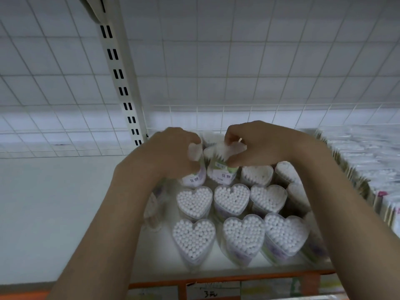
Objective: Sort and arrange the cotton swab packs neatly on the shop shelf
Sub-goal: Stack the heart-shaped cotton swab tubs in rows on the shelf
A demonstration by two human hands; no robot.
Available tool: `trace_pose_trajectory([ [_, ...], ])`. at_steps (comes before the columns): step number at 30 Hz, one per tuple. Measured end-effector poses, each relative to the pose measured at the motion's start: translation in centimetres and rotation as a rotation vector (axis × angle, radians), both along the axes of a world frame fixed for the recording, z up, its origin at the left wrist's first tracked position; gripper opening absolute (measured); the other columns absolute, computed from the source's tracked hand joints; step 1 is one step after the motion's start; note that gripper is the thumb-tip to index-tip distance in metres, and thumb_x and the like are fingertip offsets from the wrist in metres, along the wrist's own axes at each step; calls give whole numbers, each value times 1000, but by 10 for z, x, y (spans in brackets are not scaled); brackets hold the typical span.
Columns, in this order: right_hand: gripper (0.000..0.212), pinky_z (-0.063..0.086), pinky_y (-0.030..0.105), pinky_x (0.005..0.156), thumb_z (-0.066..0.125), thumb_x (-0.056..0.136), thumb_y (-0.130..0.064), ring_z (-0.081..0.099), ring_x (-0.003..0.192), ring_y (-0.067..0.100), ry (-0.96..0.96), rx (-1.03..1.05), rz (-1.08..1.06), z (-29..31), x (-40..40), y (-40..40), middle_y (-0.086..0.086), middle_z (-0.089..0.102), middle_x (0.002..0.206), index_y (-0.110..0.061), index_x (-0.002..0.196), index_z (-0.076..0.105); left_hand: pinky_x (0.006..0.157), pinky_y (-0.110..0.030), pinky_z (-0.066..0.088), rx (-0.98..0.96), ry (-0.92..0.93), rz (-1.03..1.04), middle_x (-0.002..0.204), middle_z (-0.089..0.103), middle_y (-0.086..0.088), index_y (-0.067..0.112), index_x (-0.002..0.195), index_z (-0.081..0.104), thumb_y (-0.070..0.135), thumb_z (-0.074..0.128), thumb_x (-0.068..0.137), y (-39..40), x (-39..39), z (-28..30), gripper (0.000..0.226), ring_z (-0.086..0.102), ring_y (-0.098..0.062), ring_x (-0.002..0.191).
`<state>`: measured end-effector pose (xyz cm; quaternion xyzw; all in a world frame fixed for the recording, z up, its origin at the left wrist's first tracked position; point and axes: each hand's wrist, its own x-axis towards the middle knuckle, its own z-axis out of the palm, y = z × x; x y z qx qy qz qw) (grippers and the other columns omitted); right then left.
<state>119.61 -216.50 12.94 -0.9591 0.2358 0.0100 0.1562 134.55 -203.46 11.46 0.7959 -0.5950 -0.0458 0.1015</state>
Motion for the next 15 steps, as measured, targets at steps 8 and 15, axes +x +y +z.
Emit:
trace_pose_trajectory([
  [8, 30, 44, 29, 74, 56, 78, -41, 53, 85, 10, -316, 115, 19, 19, -14, 2, -8, 52, 104, -36, 105, 45, 62, -14, 35, -340, 195, -49, 97, 32, 15, 47, 126, 41, 37, 48, 78, 19, 5, 24, 49, 43, 1, 85],
  [15, 26, 37, 7, 48, 54, 86, -40, 53, 61, -5, -415, 203, -43, 13, -17, 6, -11, 39, 101, -32, 106, 40, 65, -10, 34, -481, 239, -36, 110, 44, 8, 33, 117, 34, 43, 72, 70, 23, -3, 16, 61, 47, -6, 91],
])
